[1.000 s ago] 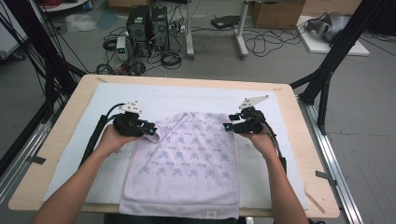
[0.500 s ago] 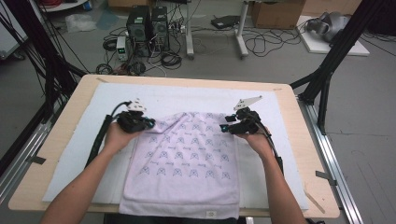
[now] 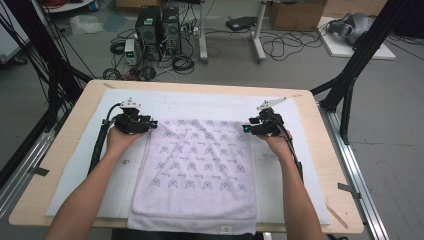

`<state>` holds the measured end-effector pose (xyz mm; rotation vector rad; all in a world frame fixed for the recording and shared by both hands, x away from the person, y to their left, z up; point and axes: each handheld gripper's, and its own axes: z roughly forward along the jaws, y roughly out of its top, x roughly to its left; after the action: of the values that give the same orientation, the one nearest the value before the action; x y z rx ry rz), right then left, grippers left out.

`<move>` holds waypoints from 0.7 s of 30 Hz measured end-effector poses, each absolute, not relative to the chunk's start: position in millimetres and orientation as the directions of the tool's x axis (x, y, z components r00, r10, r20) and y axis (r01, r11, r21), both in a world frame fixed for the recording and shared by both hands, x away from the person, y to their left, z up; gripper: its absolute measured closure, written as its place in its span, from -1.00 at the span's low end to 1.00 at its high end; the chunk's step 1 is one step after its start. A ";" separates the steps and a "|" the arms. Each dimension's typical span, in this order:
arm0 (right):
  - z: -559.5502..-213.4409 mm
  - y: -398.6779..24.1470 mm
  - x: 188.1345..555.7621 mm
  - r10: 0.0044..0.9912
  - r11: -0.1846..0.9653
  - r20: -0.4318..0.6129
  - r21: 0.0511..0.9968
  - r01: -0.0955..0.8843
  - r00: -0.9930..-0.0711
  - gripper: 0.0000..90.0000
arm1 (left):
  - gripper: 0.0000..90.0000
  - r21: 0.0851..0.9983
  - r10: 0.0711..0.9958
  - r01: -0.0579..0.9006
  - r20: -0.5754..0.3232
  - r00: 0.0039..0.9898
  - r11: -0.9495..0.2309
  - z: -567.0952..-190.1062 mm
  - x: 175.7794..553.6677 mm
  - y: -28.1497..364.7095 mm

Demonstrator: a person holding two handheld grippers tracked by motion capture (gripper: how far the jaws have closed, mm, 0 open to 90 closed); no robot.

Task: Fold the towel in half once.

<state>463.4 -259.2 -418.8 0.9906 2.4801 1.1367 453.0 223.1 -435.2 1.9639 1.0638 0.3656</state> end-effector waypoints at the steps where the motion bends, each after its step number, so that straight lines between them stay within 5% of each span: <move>1: -422.2 -259.7 466.1 0.673 0.465 0.064 0.739 0.488 -0.737 0.10 | 0.18 0.769 0.797 0.570 -0.135 0.588 -0.290 -440.0 456.5 221.8; 3: -430.3 -259.5 470.7 0.684 0.457 0.080 0.728 0.512 -0.725 0.09 | 0.26 0.749 0.799 0.578 -0.112 0.591 -0.323 -444.4 459.4 218.7; 5: -437.4 -258.7 474.2 0.686 0.447 0.097 0.726 0.522 -0.721 0.11 | 0.62 0.757 0.791 0.572 -0.122 0.599 -0.316 -443.9 461.2 218.0; 7: -441.6 -256.5 475.7 0.680 0.457 0.102 0.715 0.529 -0.726 0.35 | 0.84 0.752 0.793 0.573 -0.112 0.599 -0.327 -441.8 463.1 216.0; 9: -440.9 -254.8 477.3 0.649 0.469 0.117 0.716 0.517 -0.752 0.89 | 0.92 0.746 0.795 0.568 -0.087 0.601 -0.347 -438.4 465.2 214.4; 15: -422.4 -261.3 484.4 0.706 0.426 0.083 0.743 0.516 -0.703 0.95 | 0.96 0.795 0.836 0.526 -0.044 0.548 -0.303 -413.8 473.2 218.3; 21: -368.0 -258.0 497.8 0.721 0.429 -0.002 0.787 0.444 -0.693 0.95 | 0.96 0.842 0.843 0.442 0.029 0.537 -0.310 -370.5 488.6 212.0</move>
<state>497.8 -258.0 -368.0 0.9991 2.3482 1.1409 488.6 212.0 -370.5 1.9407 1.0445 0.6075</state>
